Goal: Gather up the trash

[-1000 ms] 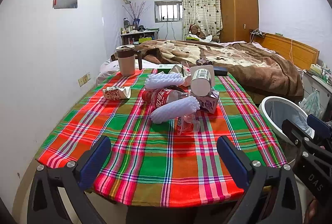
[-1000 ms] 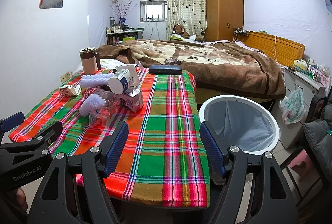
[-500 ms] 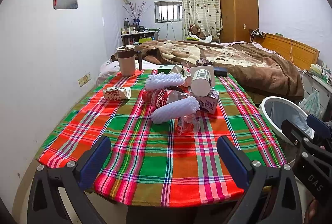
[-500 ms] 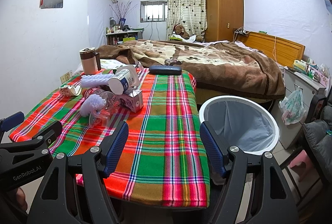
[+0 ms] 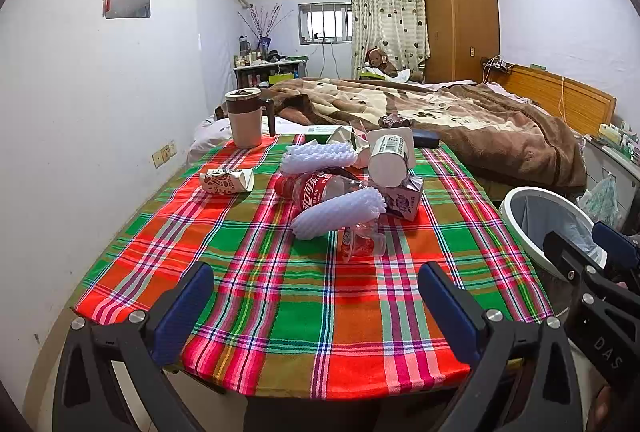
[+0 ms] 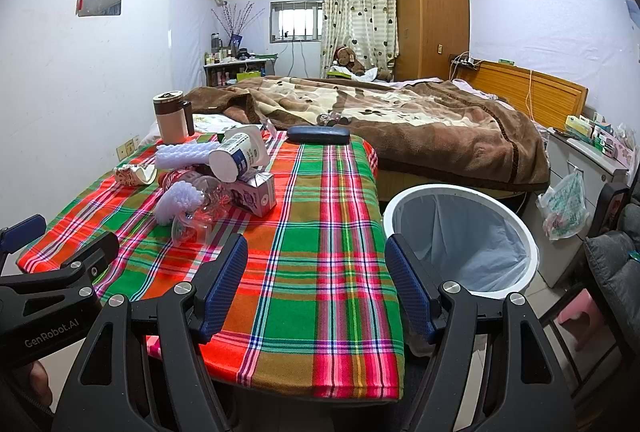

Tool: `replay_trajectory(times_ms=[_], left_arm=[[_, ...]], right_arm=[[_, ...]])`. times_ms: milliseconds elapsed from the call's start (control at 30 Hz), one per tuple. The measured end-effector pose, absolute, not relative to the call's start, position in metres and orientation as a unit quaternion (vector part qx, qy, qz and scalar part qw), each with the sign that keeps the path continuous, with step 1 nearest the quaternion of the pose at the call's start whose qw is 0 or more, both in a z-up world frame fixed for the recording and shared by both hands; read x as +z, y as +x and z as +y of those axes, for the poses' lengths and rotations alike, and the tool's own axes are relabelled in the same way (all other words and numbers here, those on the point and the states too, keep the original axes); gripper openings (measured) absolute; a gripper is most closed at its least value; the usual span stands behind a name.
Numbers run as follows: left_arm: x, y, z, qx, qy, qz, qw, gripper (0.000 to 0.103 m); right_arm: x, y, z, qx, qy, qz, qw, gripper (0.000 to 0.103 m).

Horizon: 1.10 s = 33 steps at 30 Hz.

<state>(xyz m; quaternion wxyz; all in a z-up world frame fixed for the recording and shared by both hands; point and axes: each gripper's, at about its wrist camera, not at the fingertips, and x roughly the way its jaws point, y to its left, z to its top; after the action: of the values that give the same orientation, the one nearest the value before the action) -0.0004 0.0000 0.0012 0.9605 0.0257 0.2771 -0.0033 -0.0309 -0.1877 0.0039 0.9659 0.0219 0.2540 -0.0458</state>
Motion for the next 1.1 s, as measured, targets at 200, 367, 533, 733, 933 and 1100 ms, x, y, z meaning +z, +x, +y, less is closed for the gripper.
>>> replay_trajectory(times_ms=[200, 367, 533, 733, 933, 1100], left_arm=[[0.0012, -0.0003, 0.0003, -0.003, 0.025, 0.277, 0.961, 0.103], [0.0011, -0.0004, 0.0004, -0.003, 0.026, 0.277, 0.961, 0.103], [0.0022, 0.0000, 0.0007, -0.003, 0.025, 0.279, 0.960, 0.103], [0.0023, 0.0002, 0.0014, -0.002, 0.025, 0.278, 0.960, 0.103], [0.0024, 0.0008, 0.0028, -0.003, 0.025, 0.279, 0.960, 0.103], [0.0000, 0.0039, 0.0044, -0.004, 0.024, 0.282, 0.959, 0.103]], right_arm=[[0.0039, -0.0309, -0.1877, -0.046, 0.022, 0.254, 0.966, 0.072], [0.0038, -0.0308, -0.1873, -0.046, 0.022, 0.254, 0.966, 0.072], [0.0040, -0.0316, -0.1872, -0.046, 0.020, 0.254, 0.966, 0.072], [0.0040, -0.0314, -0.1869, -0.045, 0.020, 0.255, 0.966, 0.072], [0.0037, -0.0315, -0.1862, -0.046, 0.020, 0.256, 0.965, 0.072], [0.0033, -0.0282, -0.1849, -0.043, 0.017, 0.258, 0.965, 0.072]])
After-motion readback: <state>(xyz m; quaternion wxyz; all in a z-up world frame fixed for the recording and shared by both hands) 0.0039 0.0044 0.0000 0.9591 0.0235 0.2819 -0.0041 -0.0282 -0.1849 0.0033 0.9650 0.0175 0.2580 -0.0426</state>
